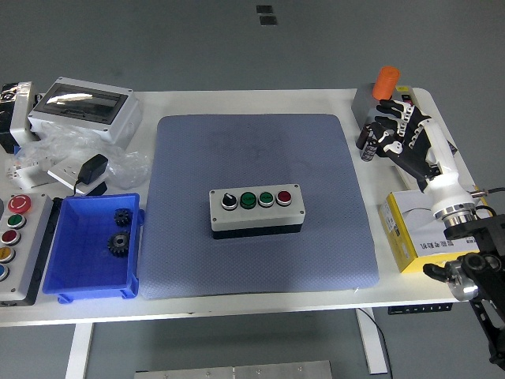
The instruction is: Pick up the button,place it on the desk,press the button,press the button
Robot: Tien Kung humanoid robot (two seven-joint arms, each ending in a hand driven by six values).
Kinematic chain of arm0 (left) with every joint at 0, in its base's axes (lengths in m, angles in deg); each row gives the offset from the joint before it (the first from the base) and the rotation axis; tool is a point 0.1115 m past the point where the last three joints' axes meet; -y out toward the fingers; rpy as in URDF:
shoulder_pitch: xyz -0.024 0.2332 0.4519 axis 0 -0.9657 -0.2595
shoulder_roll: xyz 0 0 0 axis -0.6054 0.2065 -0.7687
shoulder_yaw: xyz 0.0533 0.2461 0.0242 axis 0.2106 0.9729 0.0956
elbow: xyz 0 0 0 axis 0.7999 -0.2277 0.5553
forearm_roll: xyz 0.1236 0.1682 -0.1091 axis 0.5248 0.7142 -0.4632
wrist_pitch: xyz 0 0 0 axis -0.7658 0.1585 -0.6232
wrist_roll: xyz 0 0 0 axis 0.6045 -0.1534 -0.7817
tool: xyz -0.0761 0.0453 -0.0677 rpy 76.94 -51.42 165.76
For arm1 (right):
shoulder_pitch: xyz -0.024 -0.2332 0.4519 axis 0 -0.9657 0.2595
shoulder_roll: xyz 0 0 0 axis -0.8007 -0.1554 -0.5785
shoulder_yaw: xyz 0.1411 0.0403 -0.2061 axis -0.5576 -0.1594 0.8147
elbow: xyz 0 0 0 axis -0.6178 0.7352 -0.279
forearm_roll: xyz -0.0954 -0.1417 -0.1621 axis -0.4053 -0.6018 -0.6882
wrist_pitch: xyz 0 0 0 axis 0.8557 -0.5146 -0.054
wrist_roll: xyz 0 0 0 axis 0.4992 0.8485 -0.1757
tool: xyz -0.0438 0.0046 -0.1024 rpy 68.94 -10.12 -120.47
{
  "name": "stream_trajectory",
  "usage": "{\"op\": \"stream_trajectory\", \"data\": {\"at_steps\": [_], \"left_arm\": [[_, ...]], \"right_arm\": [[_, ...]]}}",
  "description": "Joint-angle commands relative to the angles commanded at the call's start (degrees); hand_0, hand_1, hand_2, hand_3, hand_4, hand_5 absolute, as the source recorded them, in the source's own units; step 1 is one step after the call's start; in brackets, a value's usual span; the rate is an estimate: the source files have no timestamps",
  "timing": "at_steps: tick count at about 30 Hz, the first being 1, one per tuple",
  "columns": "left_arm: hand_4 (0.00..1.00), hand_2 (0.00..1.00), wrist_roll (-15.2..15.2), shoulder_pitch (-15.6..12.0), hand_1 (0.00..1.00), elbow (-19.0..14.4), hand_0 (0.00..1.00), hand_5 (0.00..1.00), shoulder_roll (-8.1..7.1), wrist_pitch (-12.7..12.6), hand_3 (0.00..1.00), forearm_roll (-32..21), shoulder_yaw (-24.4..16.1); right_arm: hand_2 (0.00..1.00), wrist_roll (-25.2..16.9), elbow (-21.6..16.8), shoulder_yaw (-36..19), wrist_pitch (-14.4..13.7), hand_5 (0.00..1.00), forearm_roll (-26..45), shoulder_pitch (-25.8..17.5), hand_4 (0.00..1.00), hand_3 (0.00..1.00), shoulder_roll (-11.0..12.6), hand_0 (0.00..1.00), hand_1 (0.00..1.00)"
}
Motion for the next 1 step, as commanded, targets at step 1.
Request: {"op": "stream_trajectory", "data": {"at_steps": [1], "left_arm": [[0.631,0.569,0.00,-0.04,0.635,0.00,0.631,0.175,0.08,0.02,0.669,0.07,-0.02]], "right_arm": [[0.774,0.00,-0.03,-0.12,-0.07,0.418,-0.18,-0.02,0.839,0.794,-0.06,0.744,0.741]]}}
